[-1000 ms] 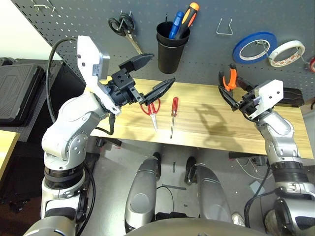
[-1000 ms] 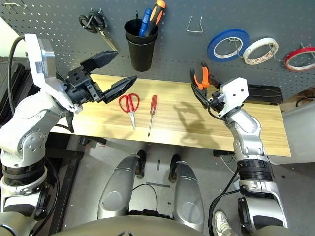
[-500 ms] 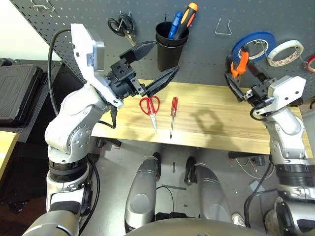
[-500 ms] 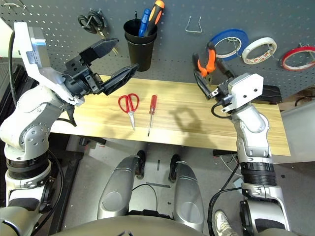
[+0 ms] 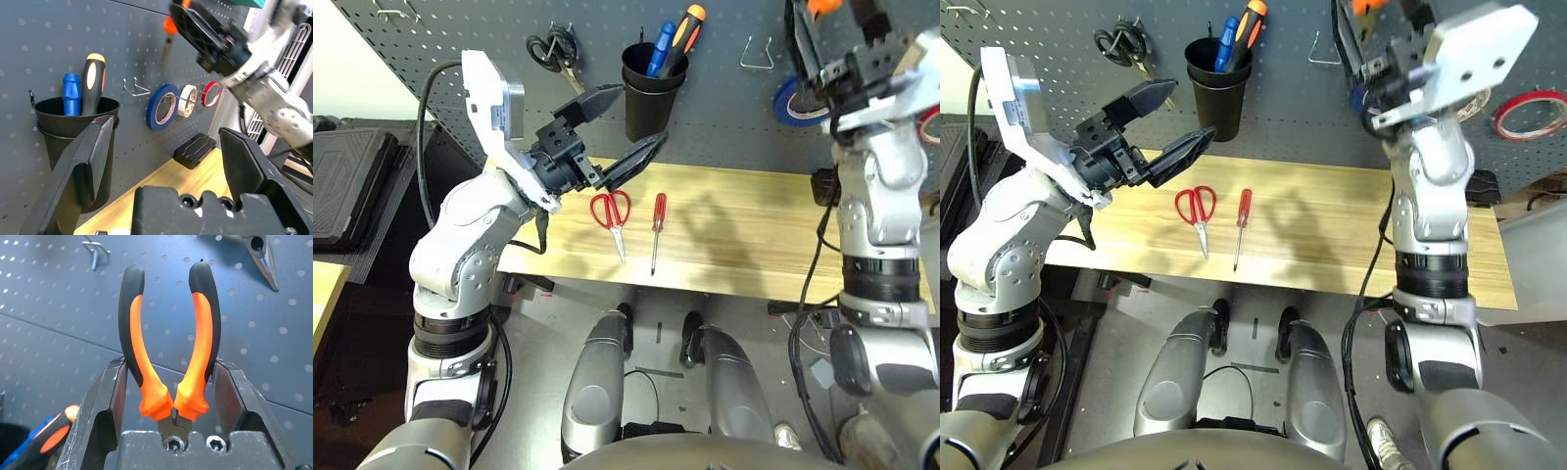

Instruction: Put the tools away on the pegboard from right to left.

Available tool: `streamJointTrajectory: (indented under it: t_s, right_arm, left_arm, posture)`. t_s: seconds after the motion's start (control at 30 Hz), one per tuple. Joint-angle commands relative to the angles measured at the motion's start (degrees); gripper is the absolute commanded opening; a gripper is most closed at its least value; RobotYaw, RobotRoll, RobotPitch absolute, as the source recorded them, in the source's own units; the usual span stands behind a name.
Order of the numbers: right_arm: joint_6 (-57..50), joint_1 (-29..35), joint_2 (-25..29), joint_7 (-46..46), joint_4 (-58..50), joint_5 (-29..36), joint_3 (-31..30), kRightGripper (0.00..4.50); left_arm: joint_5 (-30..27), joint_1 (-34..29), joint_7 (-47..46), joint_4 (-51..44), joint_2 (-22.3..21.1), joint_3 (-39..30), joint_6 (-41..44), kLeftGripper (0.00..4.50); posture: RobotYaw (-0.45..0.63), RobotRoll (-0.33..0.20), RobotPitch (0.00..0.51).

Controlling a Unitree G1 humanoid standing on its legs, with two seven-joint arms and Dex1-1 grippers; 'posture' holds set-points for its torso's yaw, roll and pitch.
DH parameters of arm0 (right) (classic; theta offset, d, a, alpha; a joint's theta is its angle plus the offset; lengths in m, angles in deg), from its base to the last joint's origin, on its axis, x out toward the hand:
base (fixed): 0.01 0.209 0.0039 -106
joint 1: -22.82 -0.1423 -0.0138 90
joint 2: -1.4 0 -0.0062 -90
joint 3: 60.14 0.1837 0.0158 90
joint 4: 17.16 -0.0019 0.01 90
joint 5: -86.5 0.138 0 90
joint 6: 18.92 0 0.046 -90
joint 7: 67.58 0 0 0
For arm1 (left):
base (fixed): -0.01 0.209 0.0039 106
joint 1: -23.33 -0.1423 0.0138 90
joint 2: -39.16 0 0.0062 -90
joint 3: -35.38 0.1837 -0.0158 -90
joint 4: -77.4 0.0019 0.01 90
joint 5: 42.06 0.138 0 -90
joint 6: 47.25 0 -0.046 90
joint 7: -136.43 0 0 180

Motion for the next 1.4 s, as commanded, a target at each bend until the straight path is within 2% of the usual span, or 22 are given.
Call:
streamJointTrajectory:
  t_s: [0.03, 0.27, 0.6, 0.87, 1.07, 1.4]
  right_arm:
    - [2.83, -2.71, -0.94, -0.85, 5.01, 0.1, 0.81, 2.83]
    - [3.46, -5.28, -2.37, -1.31, 12.25, -0.13, 0.42, 2.83]
    - [2.44, -0.87, -4.34, -2.59, 14.08, -1.01, -0.51, 2.83]
    - [4.14, -0.75, -5.39, -2.5, 15.01, -1.68, -1.27, 2.83]
    - [7.58, -0.49, -3.58, -1.75, 14.26, -3.3, -1.01, 2.83]
    - [9.63, -2.02, -1.06, -1.19, 12.16, -2.47, -0.34, 2.83]
  left_arm:
    - [0.29, -0.51, 0.49, -0.63, -0.51, 0.86, -0.54, 4.5]
    - [0.35, -1.16, -0.22, -1.34, -1.17, 0.73, -0.2, 4.5]
    - [0.38, -1.87, -1.29, -2.18, -1.72, 0.9, 0.2, 4.5]
    - [0.27, -1.71, -1.52, -2.04, -2.12, 1.01, 0.31, 4.5]
    - [0.12, -1.87, -1.61, -2.24, -2.25, 0.95, 0.47, 4.5]
    - [0.44, -1.02, -1.43, -1.23, -1.79, 1.86, -0.15, 4.5]
  posture:
    - [0.18, 0.0, 0.248]
    - [0.2, 0.0, 0.255]
    - [0.22, 0.0, 0.265]
    - [0.22, 0.0, 0.266]
    - [0.22, 0.0, 0.266]
    - [0.2, 0.0, 0.252]
